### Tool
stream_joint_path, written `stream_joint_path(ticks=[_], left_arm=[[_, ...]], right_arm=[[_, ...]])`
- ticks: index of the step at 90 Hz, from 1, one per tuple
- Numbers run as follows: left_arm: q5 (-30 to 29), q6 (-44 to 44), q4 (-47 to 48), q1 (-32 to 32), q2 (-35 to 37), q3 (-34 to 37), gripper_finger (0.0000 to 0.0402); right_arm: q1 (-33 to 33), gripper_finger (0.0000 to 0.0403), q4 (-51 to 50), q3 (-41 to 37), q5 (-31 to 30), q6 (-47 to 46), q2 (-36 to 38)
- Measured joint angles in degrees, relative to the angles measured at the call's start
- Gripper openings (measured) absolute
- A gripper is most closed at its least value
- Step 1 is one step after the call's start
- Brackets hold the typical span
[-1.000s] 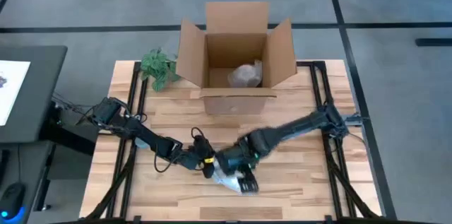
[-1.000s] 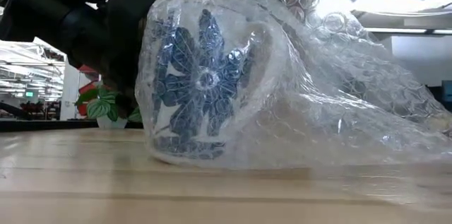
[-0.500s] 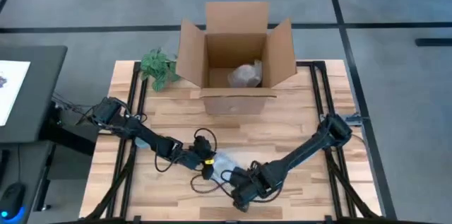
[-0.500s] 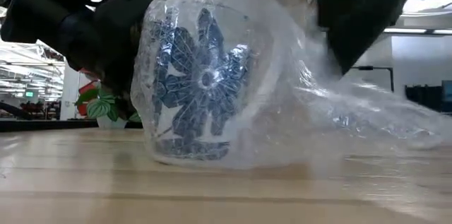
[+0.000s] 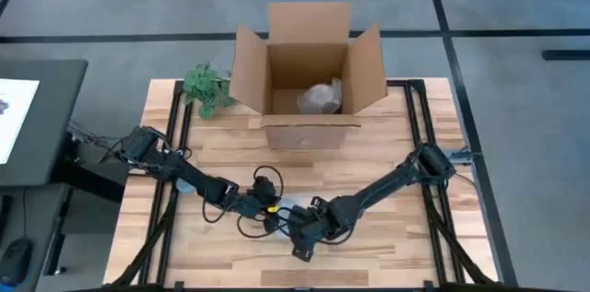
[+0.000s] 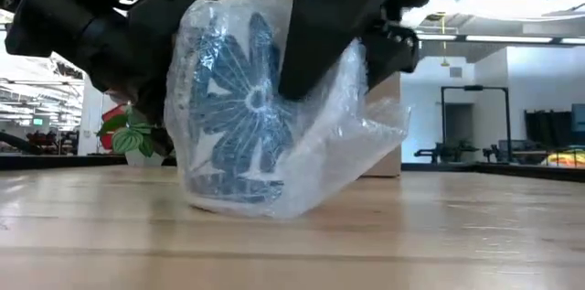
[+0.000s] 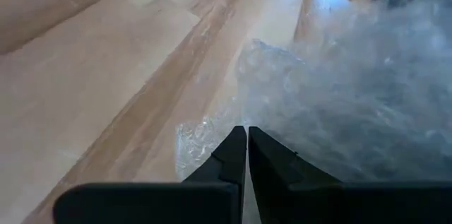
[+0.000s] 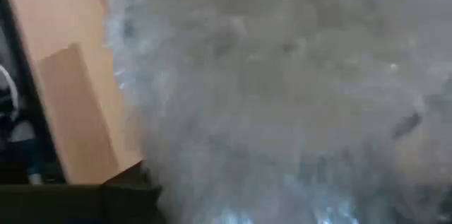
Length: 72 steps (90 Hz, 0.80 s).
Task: Wrap mug
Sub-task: Put the wrapped blue mug into the box
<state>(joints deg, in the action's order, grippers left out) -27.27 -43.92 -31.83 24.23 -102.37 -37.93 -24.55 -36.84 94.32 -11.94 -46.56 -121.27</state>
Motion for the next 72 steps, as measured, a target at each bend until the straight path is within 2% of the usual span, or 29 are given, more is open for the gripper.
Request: stream_joint_path(ticks=[18,42,60,72], left_arm=[[0.0,0.4,-0.4,-0.6,0.0,0.0,0.0],[0.1,0.6,-0.8,-0.6,0.0,0.0,0.0],[1.7,3.0,-1.5,-0.7,0.4,0.0,0.0],[2.1,4.5,1.6,-1.3,3.6,0.0,0.0]], right_arm=[[0.3,0.0149,0.4,0.1,0.1,-0.3,-1.5],[-1.0,0.004,0.6,0.1,-3.0,-2.1,-1.6],[-1.4,0.0039,-0.6,0.9,-3.3,-2.2,-1.3],[-2.0,0.0038,-2.9,1.7,-3.4,-2.8,-0.1]])
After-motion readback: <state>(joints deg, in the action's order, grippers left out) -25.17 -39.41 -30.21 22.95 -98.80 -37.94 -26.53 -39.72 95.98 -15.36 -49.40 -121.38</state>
